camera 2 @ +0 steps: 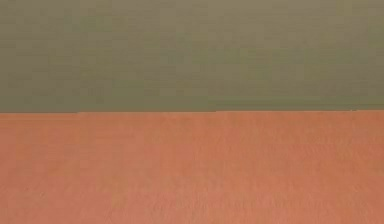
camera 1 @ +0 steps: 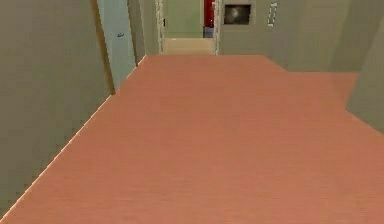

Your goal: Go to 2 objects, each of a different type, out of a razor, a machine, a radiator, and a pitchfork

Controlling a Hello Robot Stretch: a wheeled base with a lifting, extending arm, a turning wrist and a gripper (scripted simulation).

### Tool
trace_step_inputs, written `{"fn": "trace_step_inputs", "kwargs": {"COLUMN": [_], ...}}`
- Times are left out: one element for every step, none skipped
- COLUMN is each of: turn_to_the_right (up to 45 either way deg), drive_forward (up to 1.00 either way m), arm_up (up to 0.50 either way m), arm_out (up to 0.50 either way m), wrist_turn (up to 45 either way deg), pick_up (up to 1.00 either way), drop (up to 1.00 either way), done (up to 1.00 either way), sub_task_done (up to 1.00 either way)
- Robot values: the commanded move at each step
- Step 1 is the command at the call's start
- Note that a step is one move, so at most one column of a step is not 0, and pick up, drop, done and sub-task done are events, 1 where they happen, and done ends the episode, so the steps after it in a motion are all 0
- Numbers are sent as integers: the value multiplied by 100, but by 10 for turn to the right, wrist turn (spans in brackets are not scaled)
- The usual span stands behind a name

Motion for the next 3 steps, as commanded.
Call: {"fn": "trace_step_inputs", "kwargs": {"turn_to_the_right": [0, 0, 0], "drive_forward": [100, 100, 100], "arm_up": [0, 0, 0], "arm_out": [0, 0, 0], "wrist_turn": [0, 0, 0], "pick_up": [0, 0, 0], "drop": [0, 0, 0], "done": [0, 0, 0], "sub_task_done": [0, 0, 0]}}
